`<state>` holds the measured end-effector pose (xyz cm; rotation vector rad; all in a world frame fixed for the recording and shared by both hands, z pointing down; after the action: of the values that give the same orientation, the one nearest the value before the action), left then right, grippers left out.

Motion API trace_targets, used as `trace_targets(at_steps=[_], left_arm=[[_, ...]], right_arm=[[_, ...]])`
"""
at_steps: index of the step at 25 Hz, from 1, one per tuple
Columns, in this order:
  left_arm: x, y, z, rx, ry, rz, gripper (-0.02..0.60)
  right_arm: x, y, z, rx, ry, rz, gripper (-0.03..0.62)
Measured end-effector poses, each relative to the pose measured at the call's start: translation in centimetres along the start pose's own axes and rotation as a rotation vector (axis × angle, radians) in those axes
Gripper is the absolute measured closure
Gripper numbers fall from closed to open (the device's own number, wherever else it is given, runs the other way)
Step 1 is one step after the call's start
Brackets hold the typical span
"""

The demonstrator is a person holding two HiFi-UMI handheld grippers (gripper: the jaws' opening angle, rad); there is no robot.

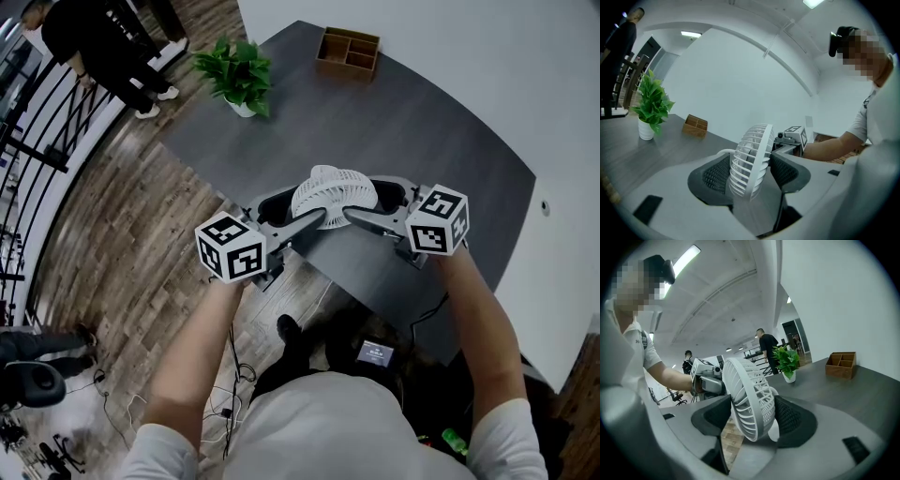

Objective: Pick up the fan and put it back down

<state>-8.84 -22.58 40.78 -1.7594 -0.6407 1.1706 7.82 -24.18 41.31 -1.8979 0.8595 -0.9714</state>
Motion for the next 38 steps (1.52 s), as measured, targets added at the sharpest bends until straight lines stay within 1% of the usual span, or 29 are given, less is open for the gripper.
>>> trace_targets(at_steps=[7, 14, 18, 25, 38], left_arm=[[-0.2, -0.1, 0.4, 0.022, 0.015, -0.017, 0.301], [-0.2, 0.9, 1.1, 0.060, 0.015, -0.007, 0.304], [0.3, 1.7, 1.7, 0.078, 0.017, -0.025, 0.304], [1.1, 2.9, 2.6, 0.109, 0.018, -0.043, 0.304], [4.1, 5.9, 5.0, 0.198, 0.022, -0.079, 0.304]], right_arm=[[-0.3, 0.3, -0.4, -0.014, -0.027, 0.044, 0.310], [-0.8, 1.5, -0.4, 0.018, -0.043, 0.063, 0.310], [-1.6, 2.5, -0.2, 0.027, -0.051, 0.095, 0.310], [-2.8, 3.9, 0.1, 0.053, -0.057, 0.116, 0.310], [-6.2, 7.0, 1.6, 0.135, -0.081, 0.148, 0.310]])
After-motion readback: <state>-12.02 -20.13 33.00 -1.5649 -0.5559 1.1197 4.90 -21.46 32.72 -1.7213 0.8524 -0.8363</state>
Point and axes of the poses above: the fingertips, and each gripper's own axes: z backward along the fingers, x to its right, y out of its top, the point moved 6 cm from there along z, backward along the fingers, and after that the axes turned 3 degrees about -y, right-handed, at the moved point
